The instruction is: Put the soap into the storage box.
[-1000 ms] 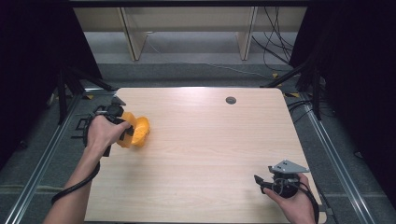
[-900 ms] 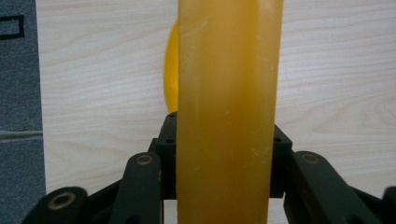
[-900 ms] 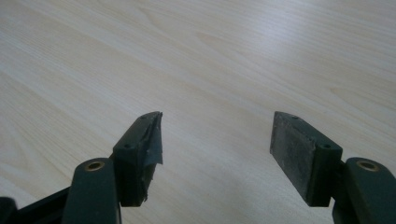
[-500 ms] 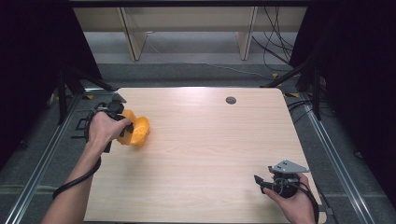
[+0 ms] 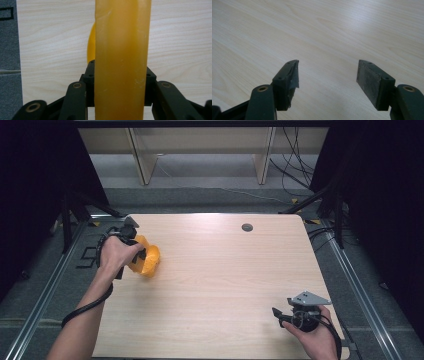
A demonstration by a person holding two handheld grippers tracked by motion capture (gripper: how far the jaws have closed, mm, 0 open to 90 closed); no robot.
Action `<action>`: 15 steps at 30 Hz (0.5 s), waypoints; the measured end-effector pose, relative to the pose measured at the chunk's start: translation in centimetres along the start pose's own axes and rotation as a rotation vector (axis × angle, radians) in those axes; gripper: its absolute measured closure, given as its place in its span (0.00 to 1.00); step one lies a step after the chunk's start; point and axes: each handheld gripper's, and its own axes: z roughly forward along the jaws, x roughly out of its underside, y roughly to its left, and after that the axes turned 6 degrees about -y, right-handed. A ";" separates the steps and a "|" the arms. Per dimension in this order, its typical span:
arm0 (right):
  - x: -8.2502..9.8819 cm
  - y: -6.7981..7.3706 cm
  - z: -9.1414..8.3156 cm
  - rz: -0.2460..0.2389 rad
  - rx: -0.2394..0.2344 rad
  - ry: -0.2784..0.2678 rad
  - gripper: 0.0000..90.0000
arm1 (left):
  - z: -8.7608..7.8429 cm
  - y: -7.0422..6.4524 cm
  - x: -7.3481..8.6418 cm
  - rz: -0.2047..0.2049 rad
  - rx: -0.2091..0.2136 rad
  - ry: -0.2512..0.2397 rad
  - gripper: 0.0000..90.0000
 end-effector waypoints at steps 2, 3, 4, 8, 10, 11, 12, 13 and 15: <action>0.0 0.0 0.0 0.000 0.000 -0.001 0.39 | 0.1 0.0 -0.1 -0.003 0.000 0.004 0.67; 0.0 0.0 0.0 0.001 -0.001 0.001 0.39 | 0.3 -0.1 -0.1 -0.005 -0.006 -0.005 0.67; 0.0 0.0 0.0 -0.001 -0.001 0.002 0.39 | 0.4 -0.1 -0.2 -0.005 -0.009 0.004 0.67; 0.0 0.0 0.0 0.001 -0.001 0.001 0.39 | 0.6 -0.3 -0.4 -0.001 -0.007 0.008 0.67; 0.0 0.0 0.0 0.002 -0.007 -0.002 0.39 | 0.9 -0.3 -0.6 0.006 -0.002 0.019 0.67; 0.0 0.0 0.0 0.002 -0.007 -0.002 0.39 | 0.9 -0.3 -0.6 0.006 -0.002 0.019 0.67; 0.0 0.0 0.0 0.001 -0.002 -0.001 0.39 | 1.1 -0.4 -0.6 0.002 -0.005 0.020 0.67; 0.0 0.0 0.0 0.001 -0.002 0.000 0.39 | 1.1 -0.4 -0.7 0.004 -0.007 0.022 0.67; 0.0 0.0 0.0 0.001 -0.003 0.001 0.39 | 1.4 -0.4 -0.7 0.003 -0.011 0.019 0.67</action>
